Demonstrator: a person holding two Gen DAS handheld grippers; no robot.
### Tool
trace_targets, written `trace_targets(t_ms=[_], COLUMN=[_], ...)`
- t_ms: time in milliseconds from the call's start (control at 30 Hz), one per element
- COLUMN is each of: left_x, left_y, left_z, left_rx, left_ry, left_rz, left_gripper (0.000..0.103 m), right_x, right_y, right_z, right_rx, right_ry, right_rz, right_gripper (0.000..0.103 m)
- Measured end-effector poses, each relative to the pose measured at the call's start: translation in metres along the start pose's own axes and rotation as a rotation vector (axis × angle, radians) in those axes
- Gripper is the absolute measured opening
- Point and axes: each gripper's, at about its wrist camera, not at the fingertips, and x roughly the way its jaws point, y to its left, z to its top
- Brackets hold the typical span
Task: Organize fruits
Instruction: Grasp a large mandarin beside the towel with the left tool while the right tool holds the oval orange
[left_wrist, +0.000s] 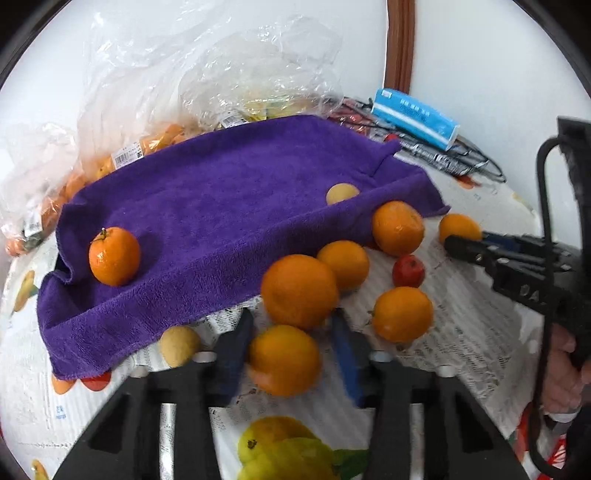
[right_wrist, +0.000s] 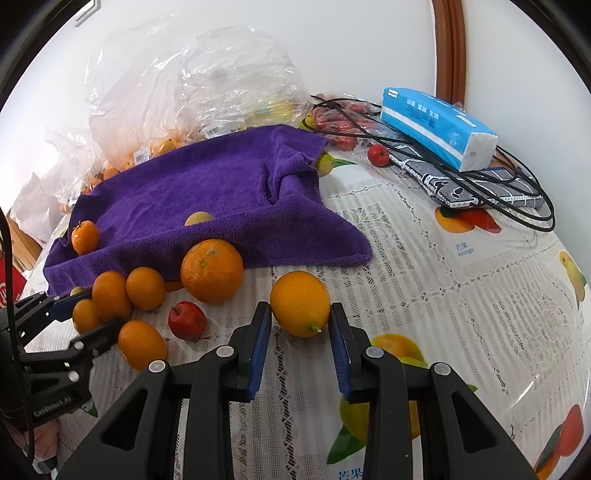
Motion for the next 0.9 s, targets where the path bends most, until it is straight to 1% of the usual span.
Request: trace_targets(t_ms=[167, 300, 333, 367, 400, 533, 600, 633, 733, 800, 900], left_x=[-0.002, -0.008, -0.01, -0.012, -0.014, -0.02, -0.018, -0.015, -0.011, -0.006, 0.004], left_y=[0.005, 0.008, 0.009, 0.011, 0.013, 0.018, 0.019, 0.019, 0.017, 0.018, 0.019], left_z=[0.001, 0.002, 0.003, 0.003, 0.004, 0.005, 0.005, 0.005, 0.005, 0.005, 0.003], left_rx=[-0.022, -0.044, -0.051, -0.06, -0.069, -0.1, -0.103, -0.103, -0.098, -0.103, -0.116], left_ry=[0.0, -0.023, -0.029, -0.037, -0.043, -0.068, -0.057, -0.038, -0.023, 0.011, 0.06], left_rz=[-0.023, -0.054, -0.064, -0.078, -0.091, -0.139, -0.148, -0.153, -0.139, -0.155, -0.174], left_gripper=[0.032, 0.032, 0.031, 0.026, 0.024, 0.024, 0.024, 0.024, 0.025, 0.035, 0.038], right_x=[0.0, 0.0, 0.0, 0.001, 0.001, 0.001, 0.0, 0.0, 0.001, 0.001, 0.001], right_y=[0.0, 0.0, 0.0, 0.0, 0.0, 0.001, 0.001, 0.001, 0.001, 0.001, 0.001], right_z=[0.0, 0.0, 0.0, 0.0, 0.0, 0.001, 0.001, 0.001, 0.0, 0.0, 0.001], right_rx=[-0.004, -0.003, -0.005, -0.005, -0.006, -0.008, -0.009, -0.01, -0.01, -0.009, -0.006], right_ry=[0.0, 0.0, 0.0, 0.0, 0.0, -0.002, -0.002, -0.002, -0.001, -0.001, -0.001], right_rz=[-0.004, -0.004, -0.005, -0.006, -0.007, -0.013, -0.014, -0.014, -0.013, -0.013, -0.011], right_gripper=[0.032, 0.032, 0.032, 0.032, 0.032, 0.032, 0.032, 0.032, 0.032, 0.032, 0.032])
